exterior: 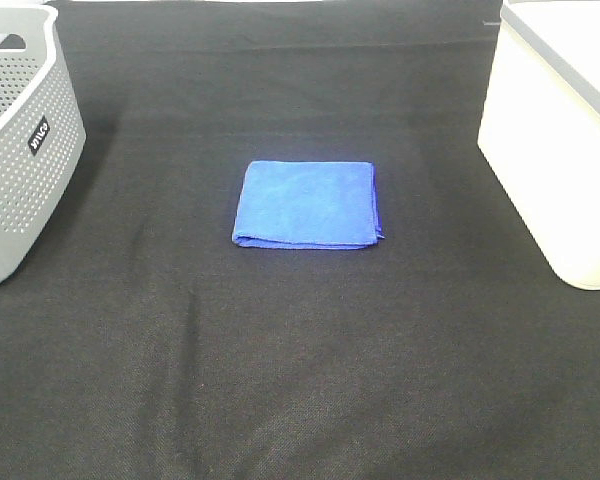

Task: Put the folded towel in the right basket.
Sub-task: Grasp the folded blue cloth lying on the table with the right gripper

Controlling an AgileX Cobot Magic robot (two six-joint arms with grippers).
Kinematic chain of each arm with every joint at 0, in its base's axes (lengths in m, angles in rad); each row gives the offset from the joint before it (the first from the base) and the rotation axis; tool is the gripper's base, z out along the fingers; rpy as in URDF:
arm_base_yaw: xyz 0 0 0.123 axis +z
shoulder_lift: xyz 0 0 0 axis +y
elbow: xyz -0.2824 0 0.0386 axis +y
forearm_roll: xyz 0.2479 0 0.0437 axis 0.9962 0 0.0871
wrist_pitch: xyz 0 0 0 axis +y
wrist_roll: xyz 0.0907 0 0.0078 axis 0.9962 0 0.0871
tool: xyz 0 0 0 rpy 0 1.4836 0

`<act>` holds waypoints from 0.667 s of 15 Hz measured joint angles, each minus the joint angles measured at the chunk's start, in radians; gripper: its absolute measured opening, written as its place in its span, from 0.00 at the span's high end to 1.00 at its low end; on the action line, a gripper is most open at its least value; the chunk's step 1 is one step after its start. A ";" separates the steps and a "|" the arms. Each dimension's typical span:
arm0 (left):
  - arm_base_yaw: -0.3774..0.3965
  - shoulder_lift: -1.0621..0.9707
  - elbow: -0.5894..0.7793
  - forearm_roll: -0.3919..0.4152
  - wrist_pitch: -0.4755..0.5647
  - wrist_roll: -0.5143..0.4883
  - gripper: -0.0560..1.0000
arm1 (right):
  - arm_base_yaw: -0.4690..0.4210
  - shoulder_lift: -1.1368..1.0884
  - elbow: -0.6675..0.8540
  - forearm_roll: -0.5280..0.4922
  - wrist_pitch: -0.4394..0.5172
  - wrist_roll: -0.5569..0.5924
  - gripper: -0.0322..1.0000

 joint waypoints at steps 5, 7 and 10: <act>0.000 0.000 0.000 0.000 0.000 0.000 0.03 | 0.000 0.000 0.000 0.000 0.000 0.000 0.05; 0.000 0.000 0.000 0.000 0.000 0.000 0.03 | 0.000 0.000 0.000 0.000 0.000 0.000 0.05; 0.000 0.000 0.000 0.000 0.000 0.000 0.03 | 0.000 0.000 0.000 0.000 0.000 0.000 0.05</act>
